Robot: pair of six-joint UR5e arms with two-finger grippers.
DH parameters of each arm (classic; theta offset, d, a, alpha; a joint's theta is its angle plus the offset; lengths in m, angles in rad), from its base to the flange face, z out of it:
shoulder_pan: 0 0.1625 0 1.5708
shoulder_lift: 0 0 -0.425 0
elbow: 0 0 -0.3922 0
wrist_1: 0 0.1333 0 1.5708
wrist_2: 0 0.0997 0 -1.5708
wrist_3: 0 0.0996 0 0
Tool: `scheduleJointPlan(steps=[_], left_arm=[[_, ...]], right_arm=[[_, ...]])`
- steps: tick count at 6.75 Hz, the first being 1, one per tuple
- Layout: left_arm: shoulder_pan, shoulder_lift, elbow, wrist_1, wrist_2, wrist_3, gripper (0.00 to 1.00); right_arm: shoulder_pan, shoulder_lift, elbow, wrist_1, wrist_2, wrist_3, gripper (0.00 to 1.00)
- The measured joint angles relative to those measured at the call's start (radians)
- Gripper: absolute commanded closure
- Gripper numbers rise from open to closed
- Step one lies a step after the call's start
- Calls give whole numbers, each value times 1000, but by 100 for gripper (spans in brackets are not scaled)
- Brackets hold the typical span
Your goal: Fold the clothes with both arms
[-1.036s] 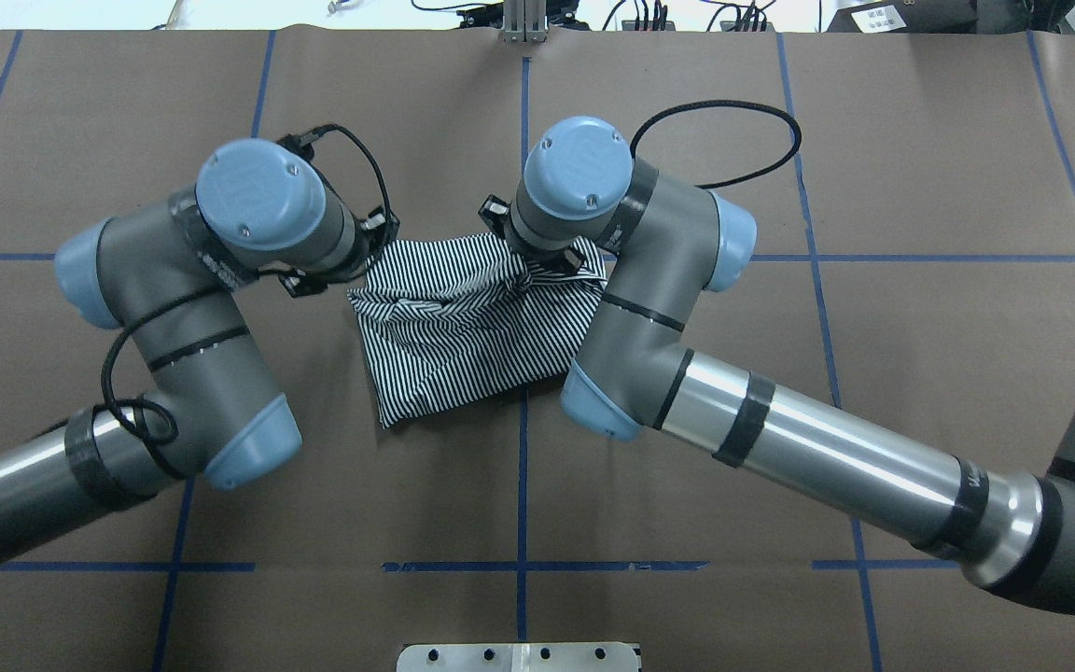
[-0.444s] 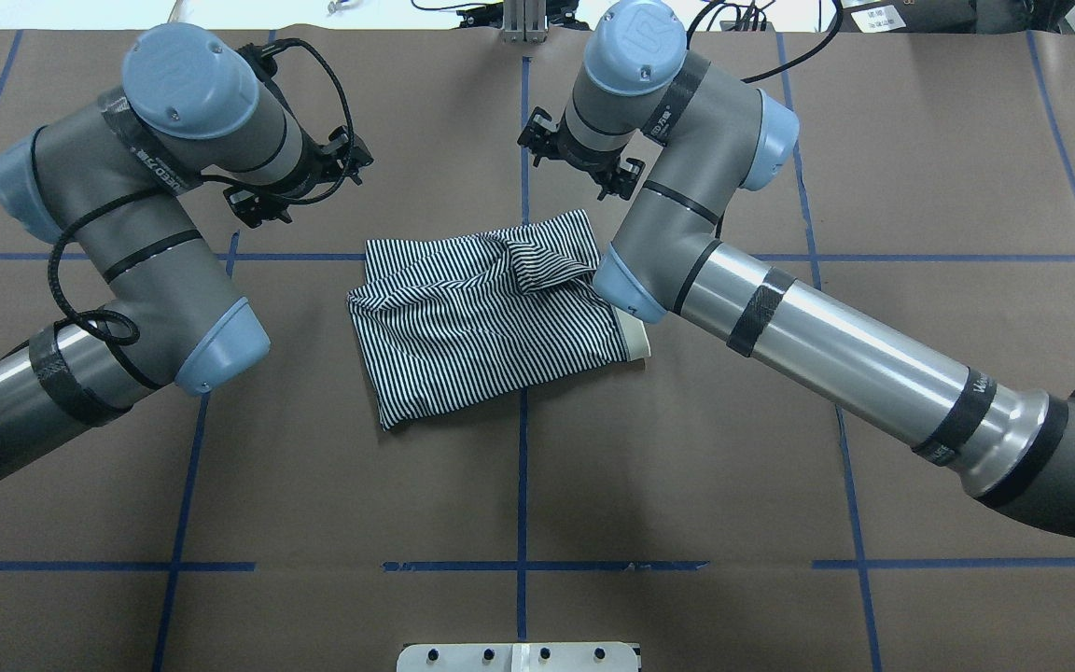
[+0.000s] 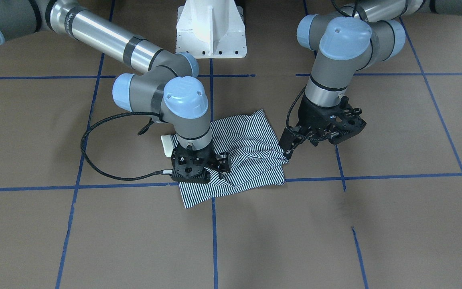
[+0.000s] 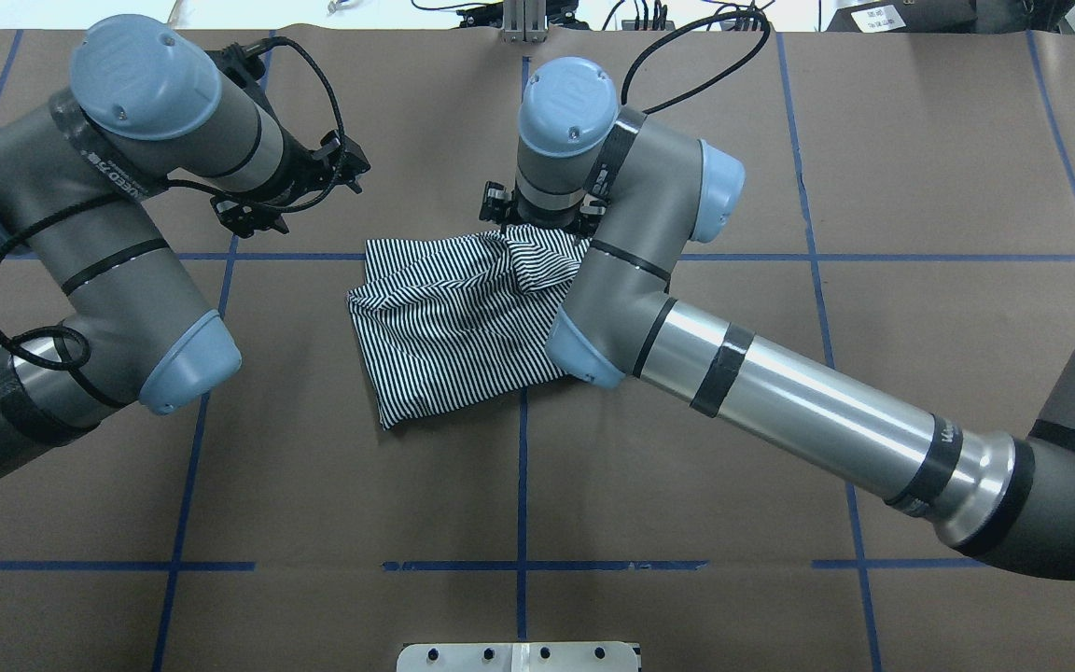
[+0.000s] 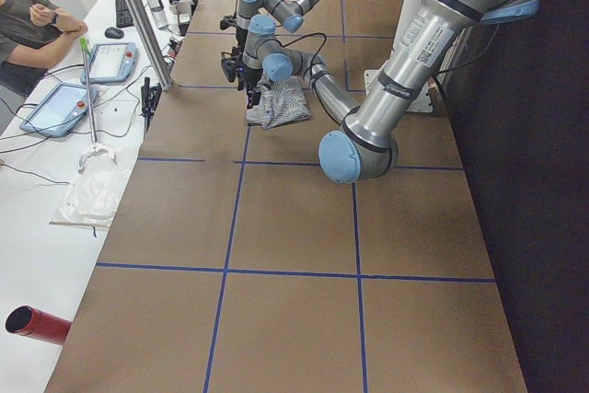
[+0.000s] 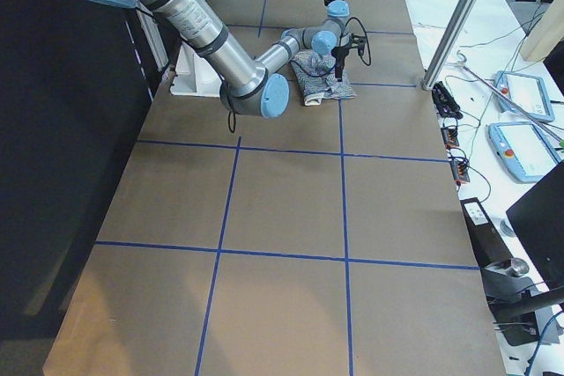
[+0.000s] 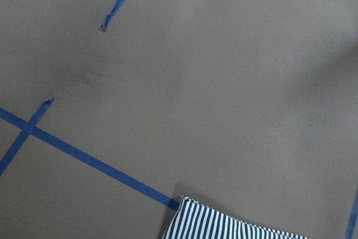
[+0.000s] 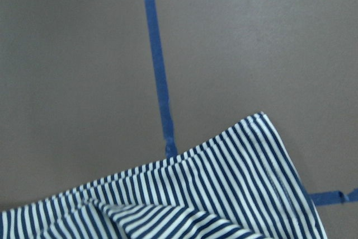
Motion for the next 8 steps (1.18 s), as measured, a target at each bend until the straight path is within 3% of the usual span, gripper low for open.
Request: scheduleJointPlan(steps=[2, 6, 8], left_arm=[[-1, 12, -15, 0, -3, 2, 0], [-3, 13, -25, 1, -17, 1, 0], [-3, 13, -25, 1, -21, -1, 0]], right_arm=[[-57, 29, 5, -114, -86, -156, 0], [-69, 38, -75, -134, -205, -363, 0], [2, 38, -133, -131, -236, -509, 0]])
